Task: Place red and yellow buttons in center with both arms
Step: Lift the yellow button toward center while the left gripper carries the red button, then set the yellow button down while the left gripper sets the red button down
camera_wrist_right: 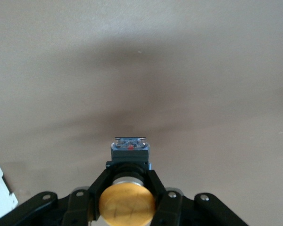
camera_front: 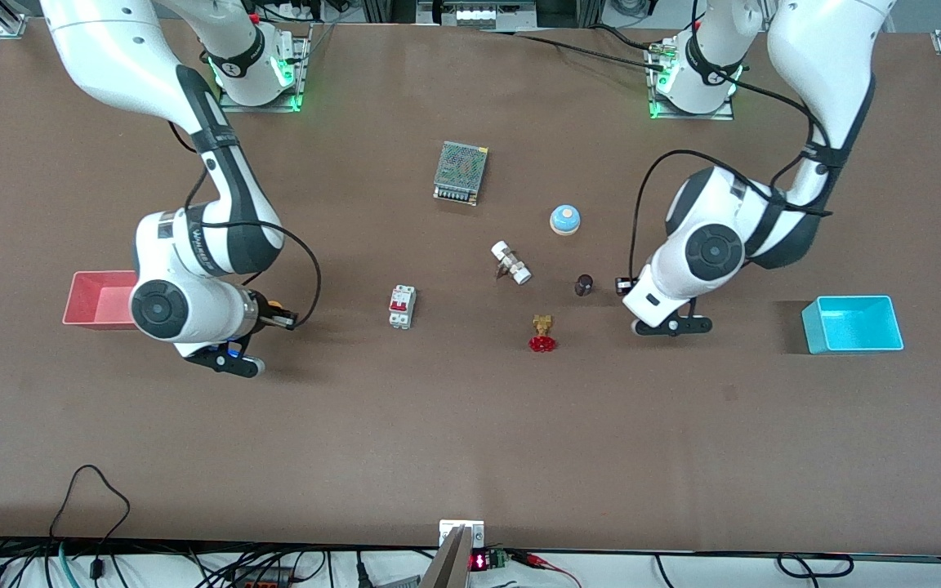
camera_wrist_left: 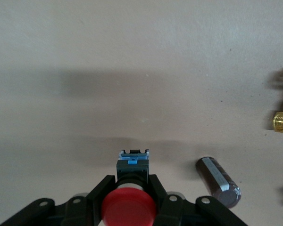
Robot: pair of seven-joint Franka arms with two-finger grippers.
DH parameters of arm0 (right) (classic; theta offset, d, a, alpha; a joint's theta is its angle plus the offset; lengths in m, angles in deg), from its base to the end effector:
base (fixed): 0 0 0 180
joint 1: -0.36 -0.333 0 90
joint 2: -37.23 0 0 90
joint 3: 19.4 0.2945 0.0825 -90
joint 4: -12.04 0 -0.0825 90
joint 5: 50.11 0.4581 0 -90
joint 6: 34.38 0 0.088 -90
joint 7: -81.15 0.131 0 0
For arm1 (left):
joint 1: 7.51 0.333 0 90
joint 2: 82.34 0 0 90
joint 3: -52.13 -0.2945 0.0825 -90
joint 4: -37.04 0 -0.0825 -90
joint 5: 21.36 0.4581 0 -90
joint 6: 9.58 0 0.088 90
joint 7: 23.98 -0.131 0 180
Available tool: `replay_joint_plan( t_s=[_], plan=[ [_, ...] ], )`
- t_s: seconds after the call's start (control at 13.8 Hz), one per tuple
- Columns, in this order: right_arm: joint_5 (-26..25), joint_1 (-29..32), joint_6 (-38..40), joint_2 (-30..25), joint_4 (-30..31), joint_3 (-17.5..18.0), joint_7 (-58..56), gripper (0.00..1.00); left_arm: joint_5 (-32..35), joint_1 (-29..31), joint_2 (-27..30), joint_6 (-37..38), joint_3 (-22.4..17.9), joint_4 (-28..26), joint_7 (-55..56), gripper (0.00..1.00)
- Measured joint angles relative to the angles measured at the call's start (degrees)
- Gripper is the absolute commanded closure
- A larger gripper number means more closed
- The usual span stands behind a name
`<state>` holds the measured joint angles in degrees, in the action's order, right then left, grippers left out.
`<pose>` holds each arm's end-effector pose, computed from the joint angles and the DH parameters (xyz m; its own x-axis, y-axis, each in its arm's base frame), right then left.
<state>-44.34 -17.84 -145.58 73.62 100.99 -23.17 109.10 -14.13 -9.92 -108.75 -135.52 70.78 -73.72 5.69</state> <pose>0.6906 0.1902 0.1758 0.9327 -0.2736 -0.2351 -0.2630 -0.9618 0.0758 0.5997 -0.2298 0.1493 0.9814 0.0885 -0.1703 0.0839 -0.9959 -0.0343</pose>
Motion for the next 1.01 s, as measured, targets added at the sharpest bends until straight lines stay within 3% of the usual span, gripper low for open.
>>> replay_joint_plan(
  t_s=[0.51,0.58,0.65,0.72,0.8,0.94,1.01],
  plan=[
    [0.05,-2.92,-3.29,3.29,-0.02,-0.12,4.25,0.63,0.00,0.01,0.05,-5.37,0.16,-5.02,3.53,0.72],
    [0.11,-2.92,-3.49,3.81,-0.02,-0.13,4.34,0.63,0.00,0.01,-0.01,-5.40,0.16,-5.26,3.58,0.68],
    [0.18,-2.96,-3.71,4.20,-0.03,-0.13,4.74,0.61,0.00,0.01,-0.17,-5.43,0.16,-5.47,3.62,0.52],
    [0.25,-3.00,-3.74,4.32,-0.13,-0.12,5.26,0.43,0.00,0.01,-0.35,-5.52,0.16,-5.64,3.65,0.31],
    [0.27,-3.04,-3.86,4.35,-0.23,-0.12,5.58,0.04,0.00,0.01,-0.41,-5.57,0.15,-5.75,3.66,0.19],
    [0.31,-3.06,-4.29,4.39,-0.25,-0.12,5.73,0.00,0.00,0.02,-0.42,-5.59,0.15,-5.79,3.68,0.02],
    [0.32,-3.08,-4.49,4.39,-0.39,-0.12,5.73,0.00,0.00,0.02,-0.41,-5.59,0.15,-5.81,3.68,0.01]
  ],
)
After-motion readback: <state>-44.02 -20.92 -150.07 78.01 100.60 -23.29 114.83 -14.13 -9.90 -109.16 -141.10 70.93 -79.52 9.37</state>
